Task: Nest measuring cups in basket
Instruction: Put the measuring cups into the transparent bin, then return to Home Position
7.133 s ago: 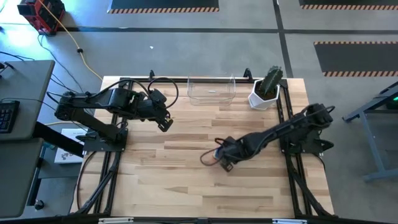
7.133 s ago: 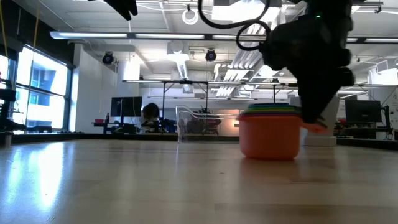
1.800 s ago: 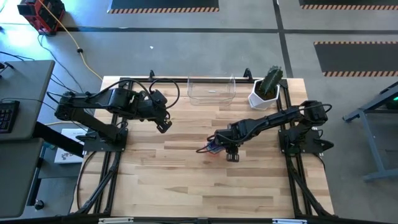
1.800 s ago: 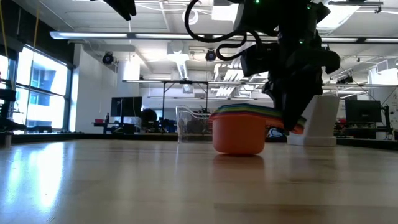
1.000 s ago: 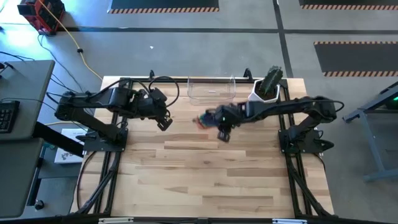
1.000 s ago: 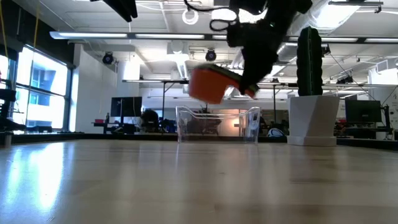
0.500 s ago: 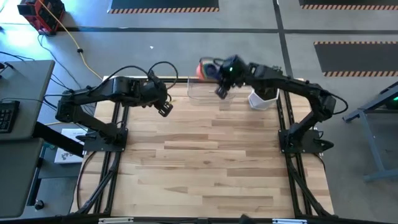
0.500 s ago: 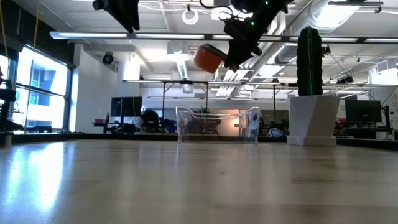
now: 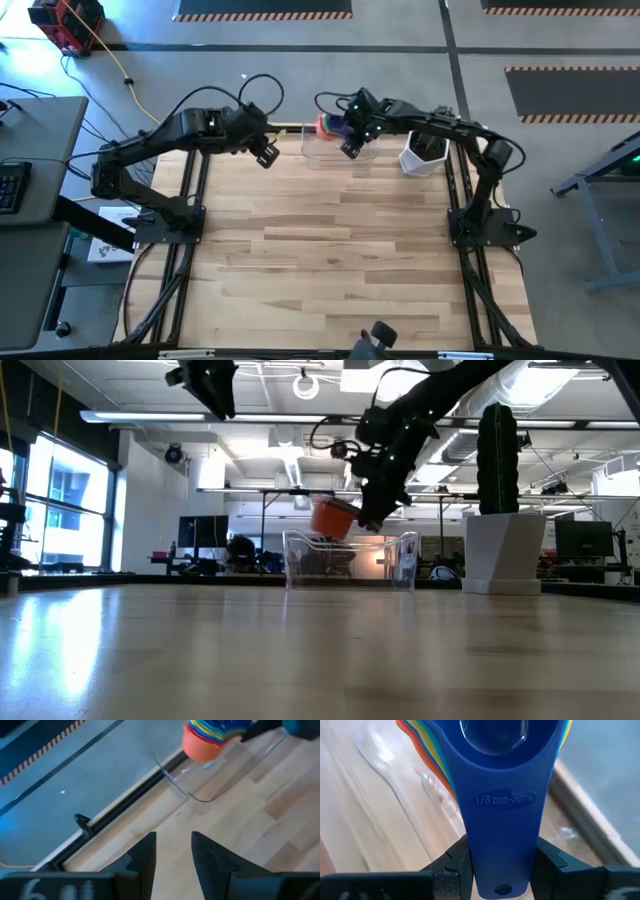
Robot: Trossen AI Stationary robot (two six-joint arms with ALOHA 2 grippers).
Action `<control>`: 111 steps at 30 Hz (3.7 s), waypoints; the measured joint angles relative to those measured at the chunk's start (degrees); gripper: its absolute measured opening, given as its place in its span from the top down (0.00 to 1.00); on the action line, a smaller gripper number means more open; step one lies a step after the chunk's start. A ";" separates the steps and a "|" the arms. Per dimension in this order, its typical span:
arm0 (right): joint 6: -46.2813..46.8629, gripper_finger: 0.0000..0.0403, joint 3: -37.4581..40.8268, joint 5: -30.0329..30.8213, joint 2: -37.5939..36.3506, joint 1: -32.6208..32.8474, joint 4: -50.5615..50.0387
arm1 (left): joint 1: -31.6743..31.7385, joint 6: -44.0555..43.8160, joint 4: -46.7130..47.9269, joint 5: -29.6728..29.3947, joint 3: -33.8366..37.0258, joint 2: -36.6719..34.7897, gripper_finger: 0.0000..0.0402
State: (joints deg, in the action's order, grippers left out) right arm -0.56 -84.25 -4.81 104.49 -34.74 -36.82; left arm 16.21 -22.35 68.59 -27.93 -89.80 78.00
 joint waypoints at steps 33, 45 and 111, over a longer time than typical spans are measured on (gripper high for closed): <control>-6.05 0.70 -19.19 5.76 20.60 1.39 -21.28 | 8.91 8.47 -2.94 0.36 0.00 0.00 0.71; -5.56 0.45 -19.21 4.62 20.56 1.42 -21.61 | 8.91 9.53 -2.93 0.33 -0.02 0.00 0.71; 2.52 0.40 -44.15 1.00 -3.17 11.84 -32.00 | -9.26 2.73 -65.13 10.32 70.44 -57.71 0.71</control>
State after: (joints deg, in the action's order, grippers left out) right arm 1.96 -128.40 -3.80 101.33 -22.90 -68.82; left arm 6.95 -19.62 3.47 -17.61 -19.37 20.28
